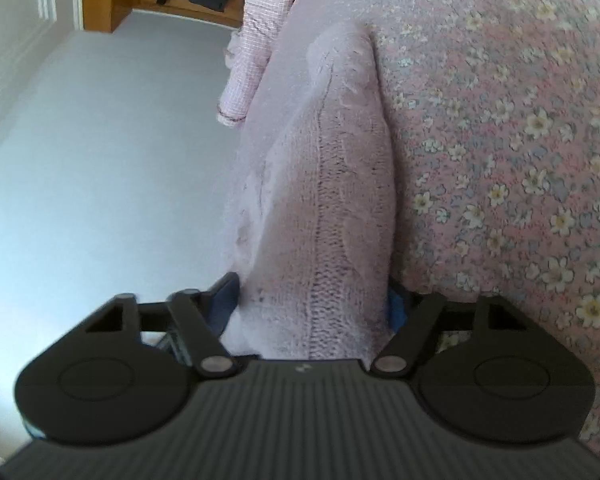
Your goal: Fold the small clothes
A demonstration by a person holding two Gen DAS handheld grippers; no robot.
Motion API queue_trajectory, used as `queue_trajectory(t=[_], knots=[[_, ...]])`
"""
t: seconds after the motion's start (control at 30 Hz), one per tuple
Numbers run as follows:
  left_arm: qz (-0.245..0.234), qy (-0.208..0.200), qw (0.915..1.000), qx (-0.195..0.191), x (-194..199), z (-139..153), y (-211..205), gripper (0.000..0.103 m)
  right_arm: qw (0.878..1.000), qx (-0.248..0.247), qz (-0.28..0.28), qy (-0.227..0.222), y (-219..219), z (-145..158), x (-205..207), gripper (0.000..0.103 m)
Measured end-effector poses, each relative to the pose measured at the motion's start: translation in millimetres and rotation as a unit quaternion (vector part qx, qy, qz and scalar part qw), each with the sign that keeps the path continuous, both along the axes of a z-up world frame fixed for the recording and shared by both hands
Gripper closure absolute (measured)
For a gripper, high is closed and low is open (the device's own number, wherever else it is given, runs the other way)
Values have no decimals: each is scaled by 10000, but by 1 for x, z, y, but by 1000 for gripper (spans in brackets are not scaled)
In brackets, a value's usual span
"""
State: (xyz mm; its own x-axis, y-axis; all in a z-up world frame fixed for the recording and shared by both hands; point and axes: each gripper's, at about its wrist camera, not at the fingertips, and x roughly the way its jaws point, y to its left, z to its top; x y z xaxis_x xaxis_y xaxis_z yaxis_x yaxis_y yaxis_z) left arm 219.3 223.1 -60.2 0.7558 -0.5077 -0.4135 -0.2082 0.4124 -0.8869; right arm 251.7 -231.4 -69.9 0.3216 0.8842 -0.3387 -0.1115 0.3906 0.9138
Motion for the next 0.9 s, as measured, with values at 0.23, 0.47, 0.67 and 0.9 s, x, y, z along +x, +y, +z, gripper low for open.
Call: queue_trajectory(t=[0.23, 0.47, 0.67, 0.9], knots=[[-102, -393, 9992, 67, -3, 30, -12, 67, 9984, 425, -331, -180, -15, 28, -9, 55], [-252, -714, 9971, -30, 4, 85, -37, 67, 9951, 642, -547, -509, -41, 92, -3, 56], [-272, -695, 9971, -174, 30, 115, -58, 67, 9932, 635, -799, -555, -62, 115, 12, 56], [-483, -1127, 9925, -14, 122, 145, -94, 67, 9842, 897, -1226, -909, -86, 130, 82, 56]])
